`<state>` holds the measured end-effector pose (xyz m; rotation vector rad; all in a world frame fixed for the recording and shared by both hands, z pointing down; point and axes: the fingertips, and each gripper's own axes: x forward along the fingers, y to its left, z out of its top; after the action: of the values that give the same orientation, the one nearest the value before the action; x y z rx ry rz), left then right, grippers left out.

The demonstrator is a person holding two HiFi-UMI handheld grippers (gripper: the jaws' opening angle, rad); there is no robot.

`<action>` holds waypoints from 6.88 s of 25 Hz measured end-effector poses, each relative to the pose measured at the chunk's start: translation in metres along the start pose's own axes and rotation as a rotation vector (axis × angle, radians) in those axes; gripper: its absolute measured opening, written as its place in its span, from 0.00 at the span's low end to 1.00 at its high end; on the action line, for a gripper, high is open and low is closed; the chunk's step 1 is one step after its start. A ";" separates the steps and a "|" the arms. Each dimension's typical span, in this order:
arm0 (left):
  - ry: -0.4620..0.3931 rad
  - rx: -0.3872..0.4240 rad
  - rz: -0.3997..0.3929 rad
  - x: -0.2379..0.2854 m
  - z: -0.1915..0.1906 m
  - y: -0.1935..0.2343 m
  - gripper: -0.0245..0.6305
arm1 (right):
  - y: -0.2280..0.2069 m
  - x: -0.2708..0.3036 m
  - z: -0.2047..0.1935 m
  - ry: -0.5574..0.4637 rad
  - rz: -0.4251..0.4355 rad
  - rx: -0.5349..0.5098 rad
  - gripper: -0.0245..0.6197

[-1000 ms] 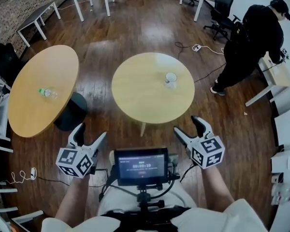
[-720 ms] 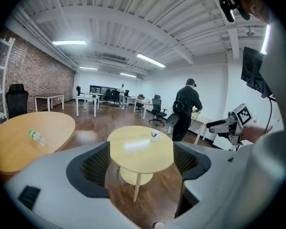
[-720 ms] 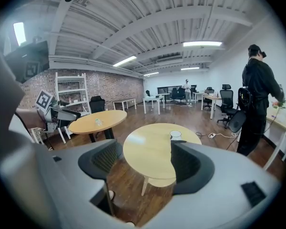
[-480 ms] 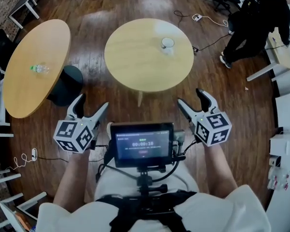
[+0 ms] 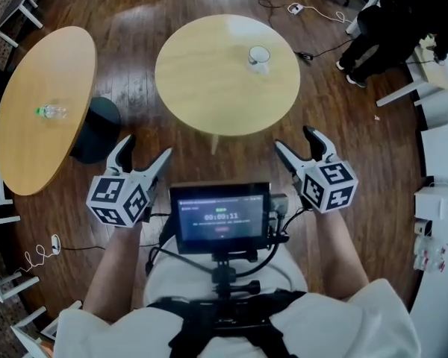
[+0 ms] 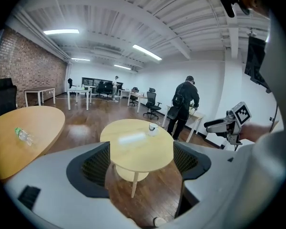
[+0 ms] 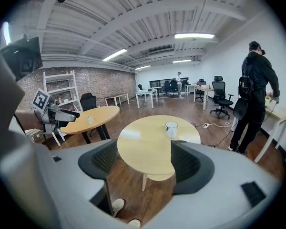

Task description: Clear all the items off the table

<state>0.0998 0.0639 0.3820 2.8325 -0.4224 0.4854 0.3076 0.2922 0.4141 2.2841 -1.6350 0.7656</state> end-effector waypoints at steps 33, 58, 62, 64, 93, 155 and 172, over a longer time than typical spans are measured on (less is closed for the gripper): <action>0.075 -0.087 0.029 0.079 0.014 0.048 0.67 | -0.155 0.216 0.004 0.200 -0.068 0.115 0.56; 0.134 -0.132 0.146 0.084 0.003 0.037 0.67 | -0.179 0.301 -0.040 0.131 -0.076 -0.149 0.16; 0.143 -0.135 0.144 0.085 0.003 0.037 0.67 | -0.176 0.303 -0.040 0.127 -0.081 -0.155 0.16; 0.142 -0.134 0.144 0.086 0.002 0.037 0.67 | -0.175 0.304 -0.039 0.119 -0.081 -0.159 0.15; 0.105 -0.145 0.190 0.076 0.005 0.030 0.67 | -0.147 0.254 0.037 -0.001 0.055 -0.206 0.13; -0.070 -0.508 0.840 -0.316 -0.091 0.385 0.67 | 0.546 0.624 0.129 0.083 0.692 -0.570 0.13; -0.046 -0.479 0.754 -0.275 -0.069 0.430 0.67 | 0.544 0.617 0.104 0.047 0.759 -0.635 0.45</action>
<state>-0.3051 -0.2512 0.4252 2.1504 -1.4145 0.3719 -0.0204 -0.4470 0.5960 1.1983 -2.3120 0.3241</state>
